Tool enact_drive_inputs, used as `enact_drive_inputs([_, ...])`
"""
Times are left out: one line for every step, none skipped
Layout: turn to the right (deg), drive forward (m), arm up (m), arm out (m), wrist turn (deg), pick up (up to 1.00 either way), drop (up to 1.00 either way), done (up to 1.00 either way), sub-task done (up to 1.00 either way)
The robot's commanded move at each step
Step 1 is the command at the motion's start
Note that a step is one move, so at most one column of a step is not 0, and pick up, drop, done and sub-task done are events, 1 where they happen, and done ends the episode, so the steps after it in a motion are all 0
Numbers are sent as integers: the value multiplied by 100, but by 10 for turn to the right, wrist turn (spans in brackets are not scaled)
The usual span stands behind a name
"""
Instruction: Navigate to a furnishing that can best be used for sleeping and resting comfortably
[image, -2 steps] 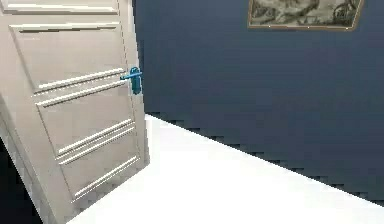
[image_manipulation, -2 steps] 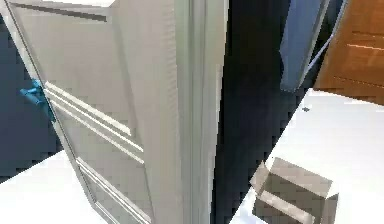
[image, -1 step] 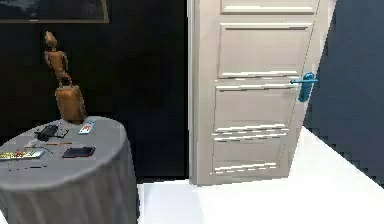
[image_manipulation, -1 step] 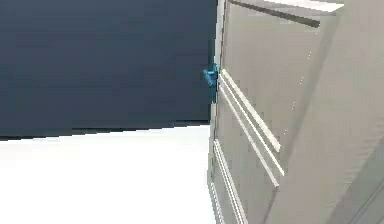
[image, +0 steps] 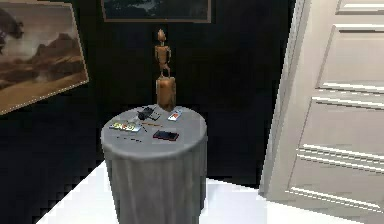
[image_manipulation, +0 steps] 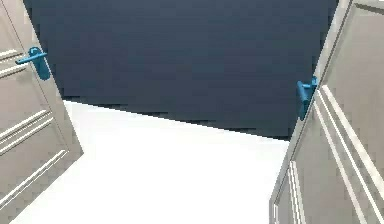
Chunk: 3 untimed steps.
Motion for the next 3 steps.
enact_drive_inputs([0, 25, 0, 0, 0, 0, 0, 0, 0])
enact_drive_inputs([450, 0, 0, 0, 0, 0, 0, 0, 0])
enact_drive_inputs([450, 0, 0, 0, 0, 0, 0, 0, 0])
